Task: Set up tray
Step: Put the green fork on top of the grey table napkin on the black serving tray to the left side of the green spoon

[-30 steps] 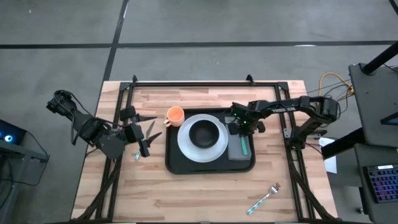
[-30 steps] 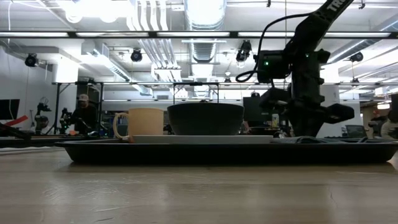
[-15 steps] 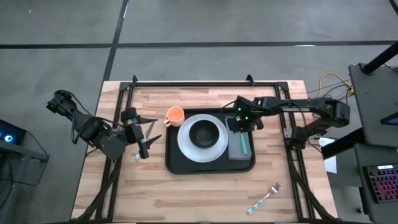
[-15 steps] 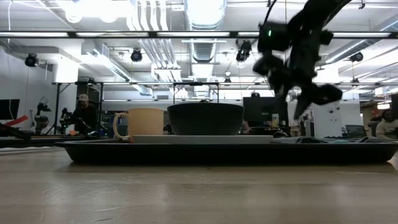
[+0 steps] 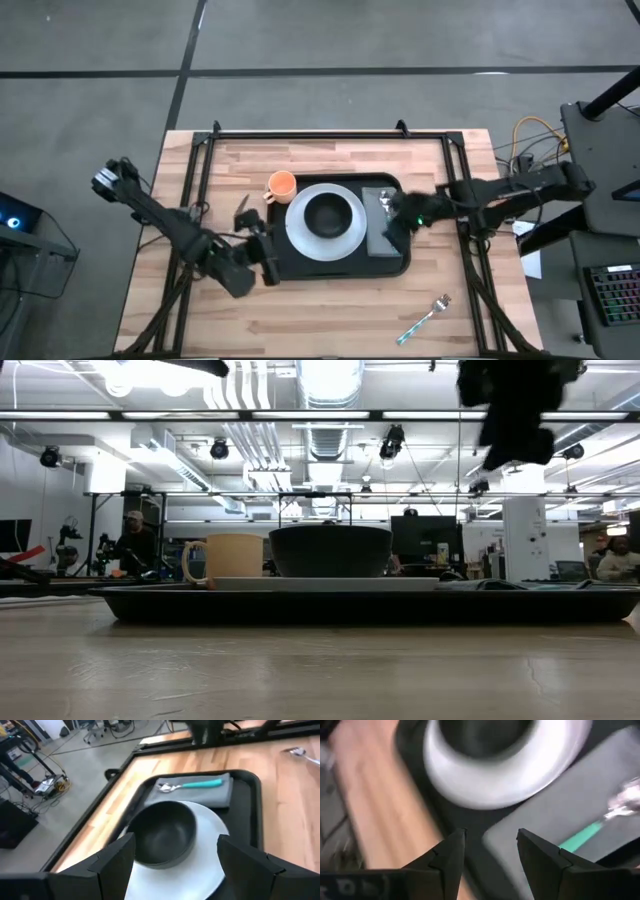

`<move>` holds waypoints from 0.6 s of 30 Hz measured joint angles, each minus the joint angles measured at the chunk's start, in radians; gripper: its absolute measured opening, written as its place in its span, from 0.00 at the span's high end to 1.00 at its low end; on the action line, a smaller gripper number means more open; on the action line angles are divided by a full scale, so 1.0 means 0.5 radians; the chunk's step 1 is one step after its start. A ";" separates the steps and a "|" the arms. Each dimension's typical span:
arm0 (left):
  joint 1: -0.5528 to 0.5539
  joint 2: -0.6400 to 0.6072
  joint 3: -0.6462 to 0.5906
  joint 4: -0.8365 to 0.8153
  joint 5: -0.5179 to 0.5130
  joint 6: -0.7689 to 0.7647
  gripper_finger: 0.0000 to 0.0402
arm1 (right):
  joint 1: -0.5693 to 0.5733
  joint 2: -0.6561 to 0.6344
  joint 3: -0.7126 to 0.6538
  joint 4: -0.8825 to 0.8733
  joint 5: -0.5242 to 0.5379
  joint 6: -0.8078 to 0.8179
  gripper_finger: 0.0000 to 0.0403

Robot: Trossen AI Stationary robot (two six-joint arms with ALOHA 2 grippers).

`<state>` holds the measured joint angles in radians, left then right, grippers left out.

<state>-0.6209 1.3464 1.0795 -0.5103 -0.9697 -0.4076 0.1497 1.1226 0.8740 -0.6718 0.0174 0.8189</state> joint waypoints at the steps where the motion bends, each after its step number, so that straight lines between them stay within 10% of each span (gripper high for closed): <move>1: 0.000 0.045 0.024 0.029 0.003 -0.002 0.35 | 0.079 -0.008 -0.006 -0.007 -0.023 0.005 0.58; 18: 0.002 0.265 0.169 0.077 0.003 -0.222 0.35 | 1.608 0.638 -0.025 0.097 -0.143 0.667 0.63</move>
<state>-0.6201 1.4788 1.1641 -0.4718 -0.9680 -0.5186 0.9535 1.4418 0.8616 -0.6234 -0.0540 1.1524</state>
